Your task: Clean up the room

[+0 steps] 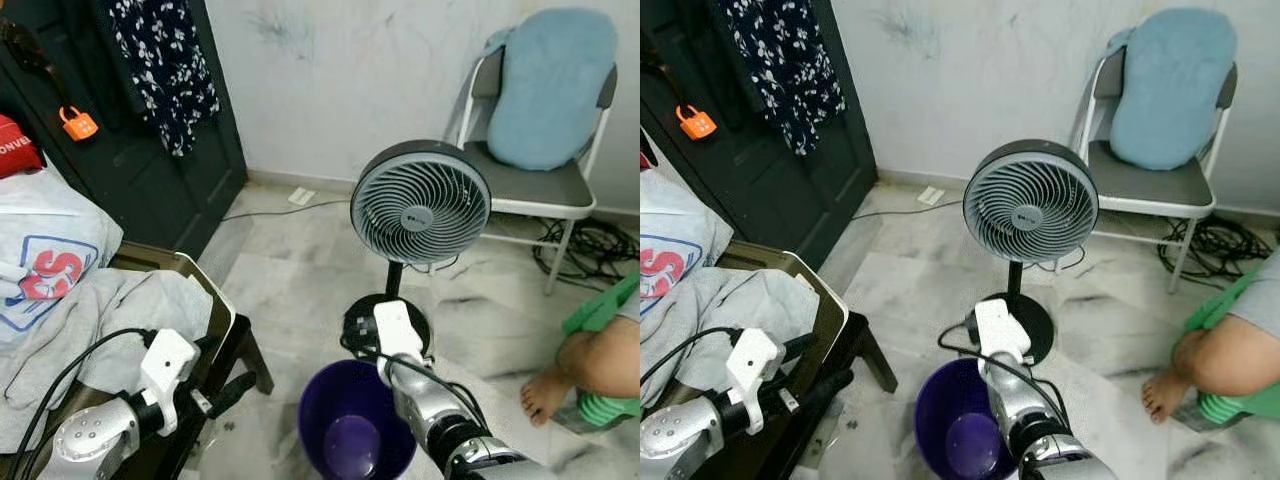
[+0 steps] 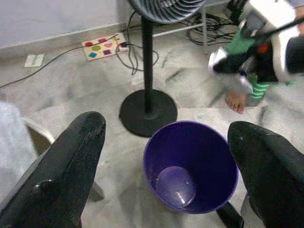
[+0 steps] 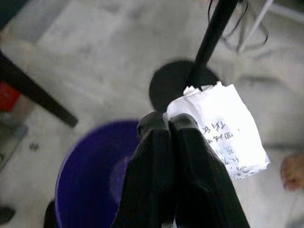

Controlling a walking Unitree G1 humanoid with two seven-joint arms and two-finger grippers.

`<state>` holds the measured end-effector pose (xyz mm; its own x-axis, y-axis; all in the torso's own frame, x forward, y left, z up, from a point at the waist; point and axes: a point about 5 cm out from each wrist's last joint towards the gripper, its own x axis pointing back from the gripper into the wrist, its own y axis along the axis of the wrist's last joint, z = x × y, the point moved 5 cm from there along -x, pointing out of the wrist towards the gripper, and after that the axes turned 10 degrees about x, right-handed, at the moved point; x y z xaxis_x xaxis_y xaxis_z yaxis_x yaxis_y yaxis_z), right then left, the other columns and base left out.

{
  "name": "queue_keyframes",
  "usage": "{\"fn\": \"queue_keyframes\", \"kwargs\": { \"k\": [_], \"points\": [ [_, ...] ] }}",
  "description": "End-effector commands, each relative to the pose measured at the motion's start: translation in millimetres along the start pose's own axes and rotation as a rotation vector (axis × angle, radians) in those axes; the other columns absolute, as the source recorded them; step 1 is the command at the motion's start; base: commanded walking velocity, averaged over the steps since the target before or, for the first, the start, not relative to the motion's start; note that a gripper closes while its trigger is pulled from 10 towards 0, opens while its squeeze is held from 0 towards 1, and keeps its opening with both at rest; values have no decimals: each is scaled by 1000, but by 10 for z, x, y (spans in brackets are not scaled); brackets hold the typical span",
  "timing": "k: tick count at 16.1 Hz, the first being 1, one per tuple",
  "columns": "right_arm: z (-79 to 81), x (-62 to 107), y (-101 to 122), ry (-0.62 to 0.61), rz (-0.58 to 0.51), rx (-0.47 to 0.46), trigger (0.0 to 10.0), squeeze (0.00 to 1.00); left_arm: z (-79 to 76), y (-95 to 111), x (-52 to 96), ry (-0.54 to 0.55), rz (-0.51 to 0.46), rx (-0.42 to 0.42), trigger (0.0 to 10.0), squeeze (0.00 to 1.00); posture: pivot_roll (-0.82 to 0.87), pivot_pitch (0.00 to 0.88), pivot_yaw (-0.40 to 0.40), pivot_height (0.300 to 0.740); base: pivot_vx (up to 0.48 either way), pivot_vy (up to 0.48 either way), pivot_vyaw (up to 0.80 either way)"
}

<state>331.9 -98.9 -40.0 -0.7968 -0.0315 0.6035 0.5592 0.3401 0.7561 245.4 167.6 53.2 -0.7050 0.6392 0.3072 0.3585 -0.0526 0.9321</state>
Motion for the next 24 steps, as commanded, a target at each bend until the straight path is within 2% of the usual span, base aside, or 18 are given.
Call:
{"fn": "queue_keyframes", "kwargs": {
  "k": [1,3,7,8,10,11,14,20,22,24],
  "points": [
    [33,-2,-21,1,31,-21,10000,0,-5,20,21,-7,12,-12,10000,0,36,127,88,740,0,0,0],
    [81,10,-112,9,67,-16,10000,0,-55,26,31,-14,18,-8,10000,0,45,136,91,740,0,0,0],
    [96,12,-131,8,70,-5,10000,0,-112,15,24,-23,27,-2,10000,0,46,139,97,740,0,0,0],
    [84,11,-128,5,67,-7,10000,55,-114,19,16,-23,28,-1,10000,0,46,139,97,740,0,0,0],
    [52,7,-117,-6,57,13,10000,1000,-116,26,16,-22,27,-1,10000,0,43,138,99,740,0,0,0],
    [43,6,-111,-10,53,-5,10000,1000,-122,26,16,-23,29,1,10000,0,43,138,99,740,0,0,0],
    [-30,-2,-59,-45,28,23,10000,1000,-133,29,3,-21,27,5,10000,0,45,134,99,740,0,0,0],
    [-63,-12,51,-64,-13,13,10000,1000,-104,36,-14,-7,22,6,10000,0,42,127,100,740,0,0,0],
    [-109,-20,155,-83,-50,1,10000,1000,-100,37,-35,-11,17,4,10000,0,33,117,98,740,0,0,0],
    [-189,-26,375,-101,-128,-5,10000,1000,-107,51,-106,-26,3,7,10000,0,1,91,88,740,0,0,0]
  ]
}}
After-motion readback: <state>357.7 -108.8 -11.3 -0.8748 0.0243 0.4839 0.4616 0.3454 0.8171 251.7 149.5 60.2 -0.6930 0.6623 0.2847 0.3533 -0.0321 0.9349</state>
